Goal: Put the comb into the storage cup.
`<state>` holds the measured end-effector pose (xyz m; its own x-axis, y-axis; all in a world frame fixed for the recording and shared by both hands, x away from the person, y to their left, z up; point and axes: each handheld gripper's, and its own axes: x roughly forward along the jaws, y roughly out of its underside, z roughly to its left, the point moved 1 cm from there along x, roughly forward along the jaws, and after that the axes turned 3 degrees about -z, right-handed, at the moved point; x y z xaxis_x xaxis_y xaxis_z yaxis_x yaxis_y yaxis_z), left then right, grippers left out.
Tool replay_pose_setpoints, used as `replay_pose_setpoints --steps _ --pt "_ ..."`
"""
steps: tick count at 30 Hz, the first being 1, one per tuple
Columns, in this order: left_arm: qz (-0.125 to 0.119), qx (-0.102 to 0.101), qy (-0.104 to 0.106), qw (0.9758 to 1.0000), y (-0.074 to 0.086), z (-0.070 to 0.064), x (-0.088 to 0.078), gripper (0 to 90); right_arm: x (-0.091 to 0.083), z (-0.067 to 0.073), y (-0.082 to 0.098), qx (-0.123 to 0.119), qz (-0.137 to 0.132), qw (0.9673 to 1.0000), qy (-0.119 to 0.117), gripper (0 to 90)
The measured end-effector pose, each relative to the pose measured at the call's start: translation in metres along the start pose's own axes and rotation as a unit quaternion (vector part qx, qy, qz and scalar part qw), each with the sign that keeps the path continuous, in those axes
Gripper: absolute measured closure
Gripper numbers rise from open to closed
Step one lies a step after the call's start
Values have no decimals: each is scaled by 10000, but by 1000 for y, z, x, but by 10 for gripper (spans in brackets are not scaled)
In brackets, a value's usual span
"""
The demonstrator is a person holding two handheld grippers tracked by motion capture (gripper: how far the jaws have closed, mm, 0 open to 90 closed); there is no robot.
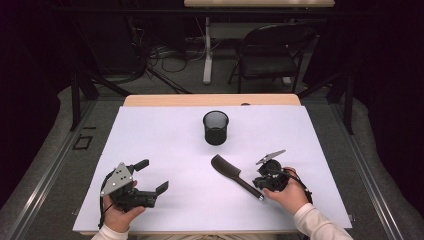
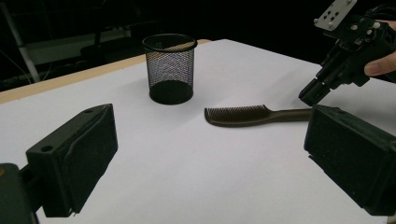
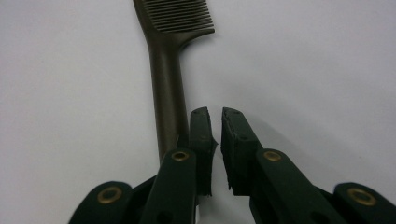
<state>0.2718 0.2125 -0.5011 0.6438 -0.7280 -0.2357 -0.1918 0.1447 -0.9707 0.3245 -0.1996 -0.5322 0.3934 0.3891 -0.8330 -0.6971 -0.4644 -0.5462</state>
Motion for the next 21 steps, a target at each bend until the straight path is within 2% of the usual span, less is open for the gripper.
replay_pose_setpoints --steps 11,21 --pt "-15 -7 16 10000 0 -1 0 28 -4 2 -5 12 -85 10000 -6 682" --pt "-14 -12 20 10000 0 -1 1 28 -7 5 -10 57 -108 9998 -126 529"
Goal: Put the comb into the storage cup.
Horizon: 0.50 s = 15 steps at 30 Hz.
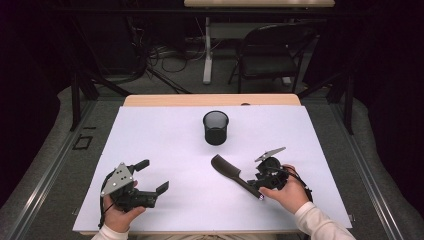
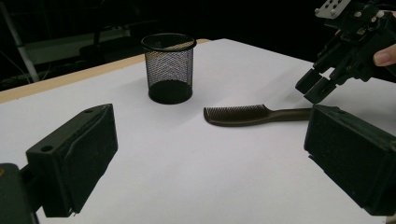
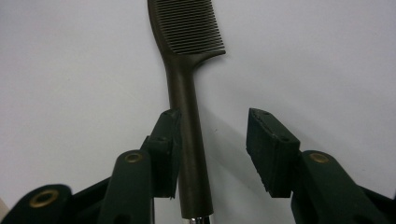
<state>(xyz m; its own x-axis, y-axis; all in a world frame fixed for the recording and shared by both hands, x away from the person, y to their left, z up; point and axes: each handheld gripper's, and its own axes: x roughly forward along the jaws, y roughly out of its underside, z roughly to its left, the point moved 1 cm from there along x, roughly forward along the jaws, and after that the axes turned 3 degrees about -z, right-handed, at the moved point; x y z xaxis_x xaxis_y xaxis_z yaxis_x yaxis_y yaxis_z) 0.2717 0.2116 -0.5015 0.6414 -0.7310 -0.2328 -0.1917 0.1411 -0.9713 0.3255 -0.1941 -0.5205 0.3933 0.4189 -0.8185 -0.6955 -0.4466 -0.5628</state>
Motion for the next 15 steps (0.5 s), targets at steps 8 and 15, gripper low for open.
replay_pose_setpoints --steps 8,15 --pt "9 11 9 10000 0 0 0 28 0 2 -3 -34 -62 10000 -14 415" --pt "7 -2 34 10000 0 0 0 28 -4 7 -8 -120 -7 9999 16 401"
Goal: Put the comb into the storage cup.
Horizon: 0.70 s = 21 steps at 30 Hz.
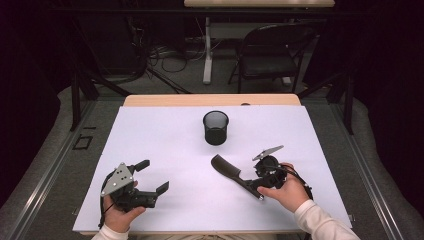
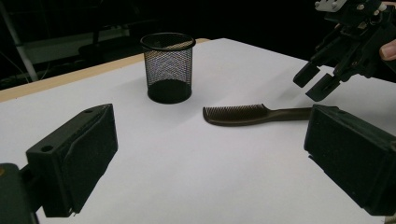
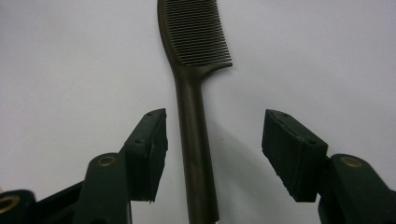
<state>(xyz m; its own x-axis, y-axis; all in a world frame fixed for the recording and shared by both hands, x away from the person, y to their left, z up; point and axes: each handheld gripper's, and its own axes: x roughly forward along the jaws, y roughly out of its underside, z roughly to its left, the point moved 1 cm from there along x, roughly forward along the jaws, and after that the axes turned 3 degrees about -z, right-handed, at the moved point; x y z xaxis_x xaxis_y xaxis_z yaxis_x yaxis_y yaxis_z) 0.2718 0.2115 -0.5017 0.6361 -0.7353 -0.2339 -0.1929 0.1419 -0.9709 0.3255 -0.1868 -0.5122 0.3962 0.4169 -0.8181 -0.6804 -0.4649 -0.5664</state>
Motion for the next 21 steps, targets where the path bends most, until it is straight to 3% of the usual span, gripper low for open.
replay_pose_setpoints --steps 4,13,21 --pt "0 -12 -12 10000 0 0 0 29 -1 1 -3 -162 -127 9998 64 381" --pt "1 -22 -11 10000 0 0 0 28 2 4 -10 -301 -107 9994 97 361" --pt "-9 -37 -8 10000 0 1 0 29 7 5 -16 -360 53 9993 108 317"
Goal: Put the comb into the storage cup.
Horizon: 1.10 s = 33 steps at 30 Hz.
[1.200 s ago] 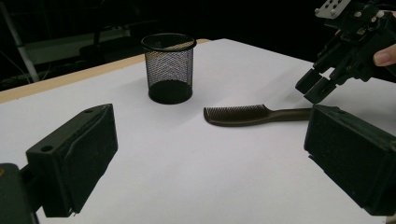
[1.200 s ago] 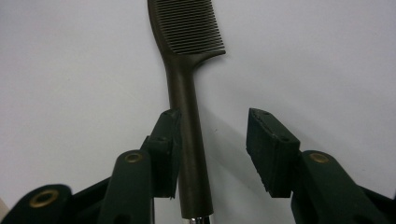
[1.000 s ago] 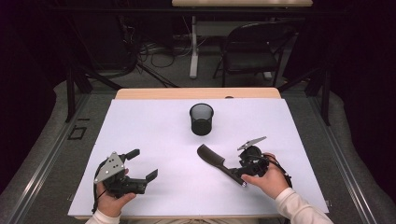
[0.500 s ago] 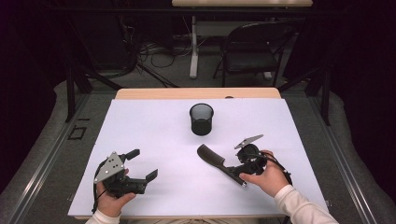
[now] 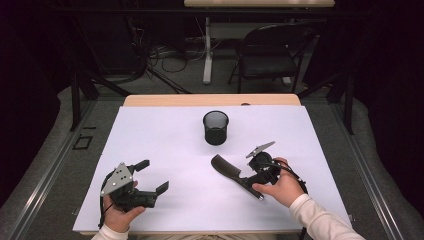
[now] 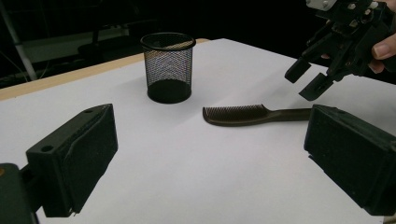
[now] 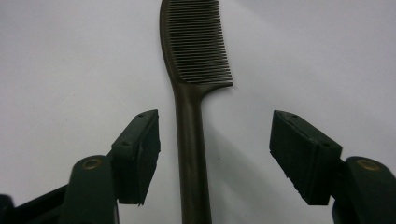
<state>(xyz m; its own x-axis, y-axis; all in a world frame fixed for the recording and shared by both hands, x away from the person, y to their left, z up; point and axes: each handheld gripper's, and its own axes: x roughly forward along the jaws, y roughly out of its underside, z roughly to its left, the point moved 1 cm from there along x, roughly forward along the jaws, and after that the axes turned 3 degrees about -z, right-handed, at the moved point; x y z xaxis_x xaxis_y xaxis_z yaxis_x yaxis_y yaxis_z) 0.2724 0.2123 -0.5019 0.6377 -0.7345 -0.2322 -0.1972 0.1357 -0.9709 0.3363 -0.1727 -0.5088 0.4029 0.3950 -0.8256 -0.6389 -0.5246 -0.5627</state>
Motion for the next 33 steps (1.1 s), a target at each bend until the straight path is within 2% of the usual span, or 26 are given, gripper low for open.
replay_pose_setpoints --steps 6,13,22,24,25,29,31,33 --pt "10 -1 -2 10000 0 0 0 29 6 1 -3 -70 240 9997 18 261" --pt "3 -7 8 10000 0 0 0 29 14 4 -3 -152 568 9983 53 240" --pt "25 4 2 10000 0 0 0 29 22 3 -5 -92 773 9969 71 237" --pt "25 10 -6 10000 0 0 1 29 22 2 -6 -83 919 9957 104 237" --pt "27 12 -4 10000 0 0 1 29 24 2 -6 -71 871 9961 116 237" --pt "43 2 -3 10000 1 0 1 29 26 3 -10 -88 951 9954 119 239" --pt "38 4 -3 10000 1 0 1 29 28 4 -11 -78 990 9950 115 245" --pt "30 5 -7 10000 0 0 1 29 30 5 -12 -53 1051 9944 69 288"
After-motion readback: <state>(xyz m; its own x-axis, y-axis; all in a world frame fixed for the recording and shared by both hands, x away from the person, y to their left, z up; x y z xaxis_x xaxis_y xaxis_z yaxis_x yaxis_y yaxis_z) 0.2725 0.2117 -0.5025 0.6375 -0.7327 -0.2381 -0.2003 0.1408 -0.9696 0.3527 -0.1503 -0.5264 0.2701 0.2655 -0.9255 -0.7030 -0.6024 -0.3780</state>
